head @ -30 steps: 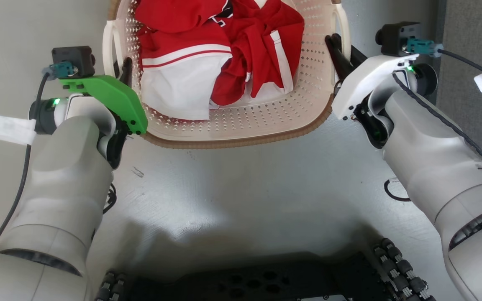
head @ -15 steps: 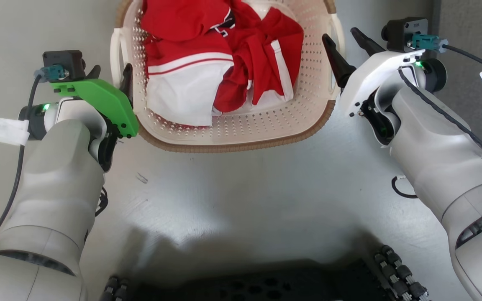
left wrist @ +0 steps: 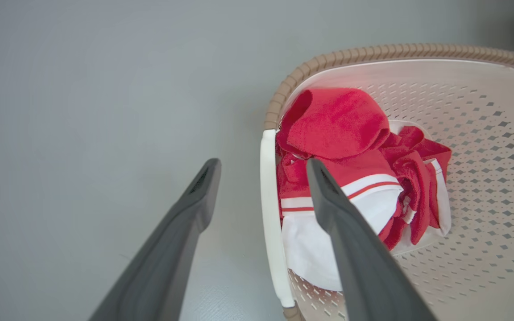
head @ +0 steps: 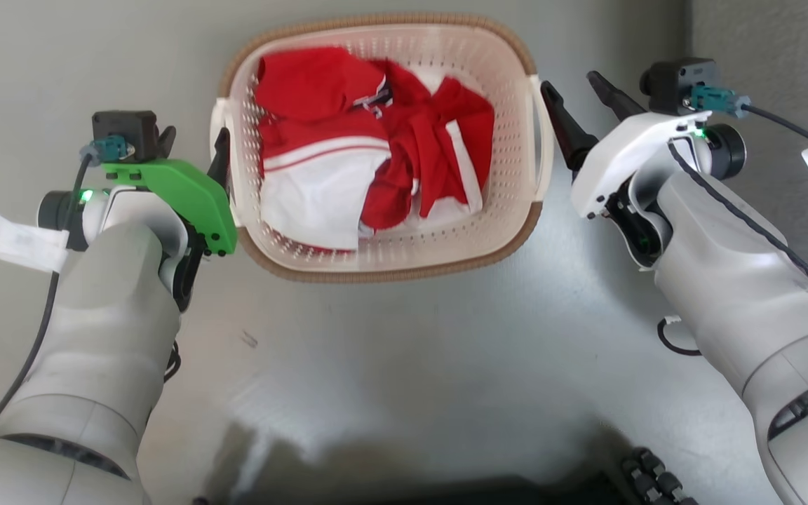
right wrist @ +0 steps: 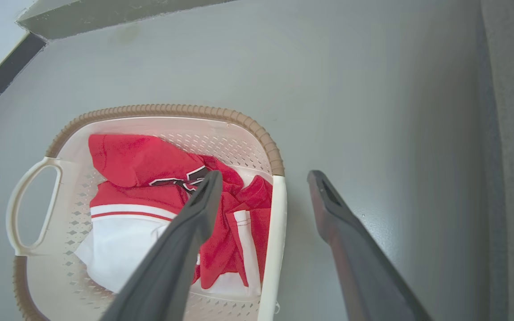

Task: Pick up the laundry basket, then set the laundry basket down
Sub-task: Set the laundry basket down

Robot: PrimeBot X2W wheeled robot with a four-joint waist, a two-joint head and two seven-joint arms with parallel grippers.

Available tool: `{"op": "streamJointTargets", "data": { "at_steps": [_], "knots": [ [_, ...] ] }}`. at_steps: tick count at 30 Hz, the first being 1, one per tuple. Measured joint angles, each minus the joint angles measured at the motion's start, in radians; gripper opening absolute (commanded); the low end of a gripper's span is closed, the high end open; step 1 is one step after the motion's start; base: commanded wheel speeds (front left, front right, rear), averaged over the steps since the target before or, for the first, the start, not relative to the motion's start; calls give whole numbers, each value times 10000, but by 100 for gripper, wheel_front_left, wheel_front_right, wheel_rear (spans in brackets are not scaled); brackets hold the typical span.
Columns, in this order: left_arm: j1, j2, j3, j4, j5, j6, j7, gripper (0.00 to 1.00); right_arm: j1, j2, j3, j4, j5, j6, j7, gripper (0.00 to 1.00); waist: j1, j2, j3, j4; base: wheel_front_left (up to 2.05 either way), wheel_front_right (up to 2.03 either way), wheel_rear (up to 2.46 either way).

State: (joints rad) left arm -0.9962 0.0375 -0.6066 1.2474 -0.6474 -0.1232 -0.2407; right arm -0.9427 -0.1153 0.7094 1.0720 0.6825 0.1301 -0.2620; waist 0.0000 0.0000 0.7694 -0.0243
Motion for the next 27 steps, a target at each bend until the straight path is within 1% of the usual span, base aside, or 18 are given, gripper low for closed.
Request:
{"op": "streamJointTargets", "data": {
  "at_steps": [5,9,10,14,16,19,24,27],
  "knots": [
    [240,6,-17,-92,29,42,-79,100,285,-113,-295,-454,-96,-2,0,100,0,0,-658,-14,0,0,0],
    [497,4,-6,-257,48,171,-81,100,629,-215,-500,-717,-213,-105,0,100,0,0,-1207,-17,0,0,0],
    [555,2,0,-297,48,201,-81,100,742,-226,-560,-775,-240,-176,0,100,0,0,-1348,-17,0,0,0],
    [726,23,92,-570,48,330,-81,100,1081,-245,-727,-1018,-263,-198,2,100,0,0,-1766,-14,0,0,0],
    [779,61,217,-986,75,391,-81,100,1254,-270,-848,-1143,-339,-301,2,100,0,0,-2045,-12,0,0,0],
    [831,169,330,-1563,288,568,-82,100,1515,-353,-997,-1425,-525,-499,2,100,-1,0,-2456,-11,0,0,0],
    [1306,426,535,-2357,593,897,-84,100,1893,-401,-1319,-2090,-823,-727,2,100,-1,0,-3103,-24,0,0,0],
    [1578,516,625,-2859,706,1081,-82,100,2049,-468,-1536,-2631,-1089,-997,2,100,-1,0,-3455,-41,0,0,0]
  ]
}}
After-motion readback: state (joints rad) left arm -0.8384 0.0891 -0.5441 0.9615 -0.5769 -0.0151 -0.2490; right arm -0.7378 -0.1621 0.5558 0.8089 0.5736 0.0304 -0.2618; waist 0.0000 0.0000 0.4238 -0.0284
